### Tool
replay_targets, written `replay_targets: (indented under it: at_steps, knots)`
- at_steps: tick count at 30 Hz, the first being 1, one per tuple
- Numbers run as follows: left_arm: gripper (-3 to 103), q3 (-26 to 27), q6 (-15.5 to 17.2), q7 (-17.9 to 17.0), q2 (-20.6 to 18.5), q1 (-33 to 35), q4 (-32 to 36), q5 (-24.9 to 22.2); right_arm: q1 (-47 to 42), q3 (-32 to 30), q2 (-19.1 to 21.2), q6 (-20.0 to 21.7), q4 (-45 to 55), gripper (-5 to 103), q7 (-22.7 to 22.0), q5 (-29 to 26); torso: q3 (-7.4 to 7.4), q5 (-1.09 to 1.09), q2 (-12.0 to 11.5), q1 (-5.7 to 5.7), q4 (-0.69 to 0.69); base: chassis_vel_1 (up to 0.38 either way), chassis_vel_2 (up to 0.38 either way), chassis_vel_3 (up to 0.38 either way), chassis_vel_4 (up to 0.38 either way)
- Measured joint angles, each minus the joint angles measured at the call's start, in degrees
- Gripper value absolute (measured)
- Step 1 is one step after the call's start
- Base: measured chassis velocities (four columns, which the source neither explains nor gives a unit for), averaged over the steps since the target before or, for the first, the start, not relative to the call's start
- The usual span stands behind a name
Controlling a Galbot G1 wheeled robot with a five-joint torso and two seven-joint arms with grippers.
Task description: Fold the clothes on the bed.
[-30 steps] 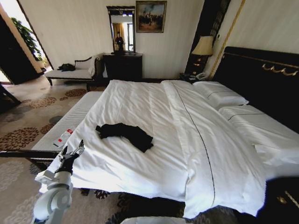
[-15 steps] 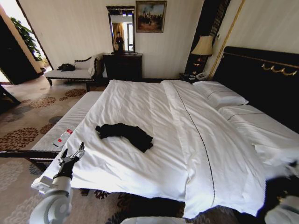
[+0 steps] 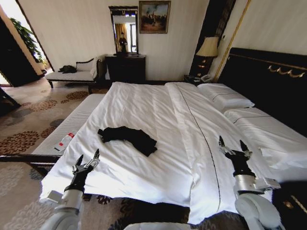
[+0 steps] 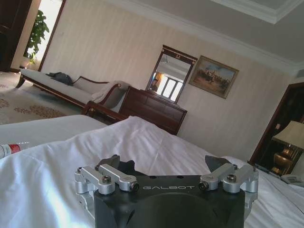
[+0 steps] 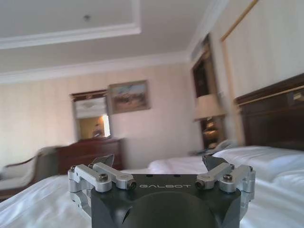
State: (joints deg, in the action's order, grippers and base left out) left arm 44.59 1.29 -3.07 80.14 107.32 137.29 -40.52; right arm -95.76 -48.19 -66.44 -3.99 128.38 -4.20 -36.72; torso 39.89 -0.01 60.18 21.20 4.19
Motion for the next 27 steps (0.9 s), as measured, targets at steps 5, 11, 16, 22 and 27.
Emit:
replay_targets:
  at_steps: [5, 11, 16, 22, 27]
  knots:
    - [100, -0.5, 0.1, 0.4, 0.7, 1.5, 2.4, 1.6, 0.3, 5.8, 2.9, 1.6, 2.0, 100, -1.2, 4.3, 0.0, 0.01, 0.0, 0.0, -0.01, 0.0, 0.0, 0.0, 0.0]
    - [100, -0.5, 2.0, 1.5, 0.7, 2.4, 4.1, 2.7, -3.1, 8.4, 1.7, -1.4, 3.2, 100, -2.1, 20.2, 0.0, 0.0, 0.0, 0.0, 0.01, 0.0, 0.0, 0.0, 0.0]
    - [100, -0.4, 1.7, 2.5, 1.4, 3.2, 4.4, 5.9, -6.0, 10.1, -0.3, -3.0, 4.5, 100, -4.4, 24.4, 0.0, 0.01, 0.0, 0.0, 0.02, 0.0, 0.0, 0.0, 0.0]
    - [100, -0.5, 1.9, 2.9, 2.0, 3.5, 4.8, 8.0, -6.7, 11.1, -0.8, -2.5, 5.9, 100, -6.4, 16.2, 0.0, 0.0, 0.0, 0.0, 0.0, 0.0, 0.0, 0.0, 0.0]
    - [100, -0.5, 3.7, 3.6, 1.6, 3.5, 5.6, 5.2, -6.4, 11.1, -1.1, -1.7, 6.3, 100, -7.3, 8.8, 0.0, 0.0, 0.0, 0.0, 0.01, 0.0, 0.0, 0.0, 0.0]
